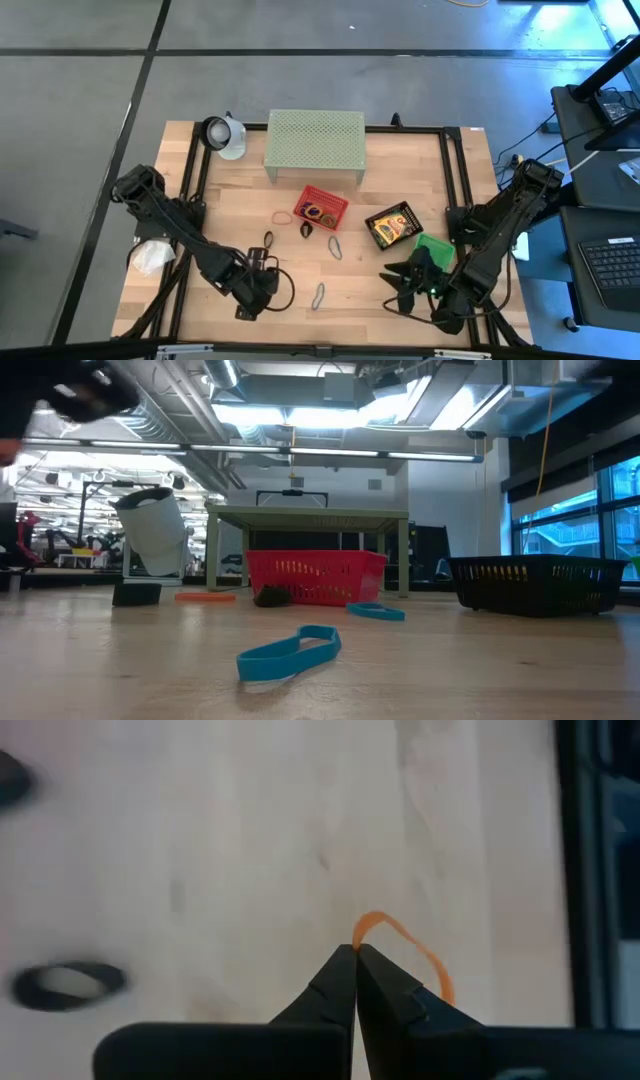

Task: Pick & Place Office Desk Supplies
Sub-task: Put the orange rubber band into the green bin

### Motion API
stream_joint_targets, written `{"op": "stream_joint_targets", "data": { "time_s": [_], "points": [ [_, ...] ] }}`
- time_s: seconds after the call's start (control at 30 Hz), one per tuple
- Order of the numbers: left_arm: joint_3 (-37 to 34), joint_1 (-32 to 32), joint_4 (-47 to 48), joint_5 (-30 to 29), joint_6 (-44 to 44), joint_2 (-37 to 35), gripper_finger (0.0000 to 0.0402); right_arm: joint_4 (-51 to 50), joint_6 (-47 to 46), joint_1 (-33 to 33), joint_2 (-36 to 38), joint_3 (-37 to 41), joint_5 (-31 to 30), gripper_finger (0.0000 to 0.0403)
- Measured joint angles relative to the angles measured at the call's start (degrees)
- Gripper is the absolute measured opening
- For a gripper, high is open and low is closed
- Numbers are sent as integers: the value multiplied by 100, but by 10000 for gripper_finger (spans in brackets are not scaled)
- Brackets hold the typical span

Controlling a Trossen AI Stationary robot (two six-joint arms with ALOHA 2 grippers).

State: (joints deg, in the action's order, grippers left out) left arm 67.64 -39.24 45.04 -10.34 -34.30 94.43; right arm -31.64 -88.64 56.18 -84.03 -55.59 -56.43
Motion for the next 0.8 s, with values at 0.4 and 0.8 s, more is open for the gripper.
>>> {"op": "stream_joint_targets", "data": {
  "time_s": [0.4,0.8],
  "points": [
    [331,402,-667,-2874,949,-68,1,2598,2645,-724,-594,-2,-512,153],
    [28,1106,-3098,-1883,2779,-214,1,4616,4113,-1455,-1282,-2,-20,153]
  ]
}}
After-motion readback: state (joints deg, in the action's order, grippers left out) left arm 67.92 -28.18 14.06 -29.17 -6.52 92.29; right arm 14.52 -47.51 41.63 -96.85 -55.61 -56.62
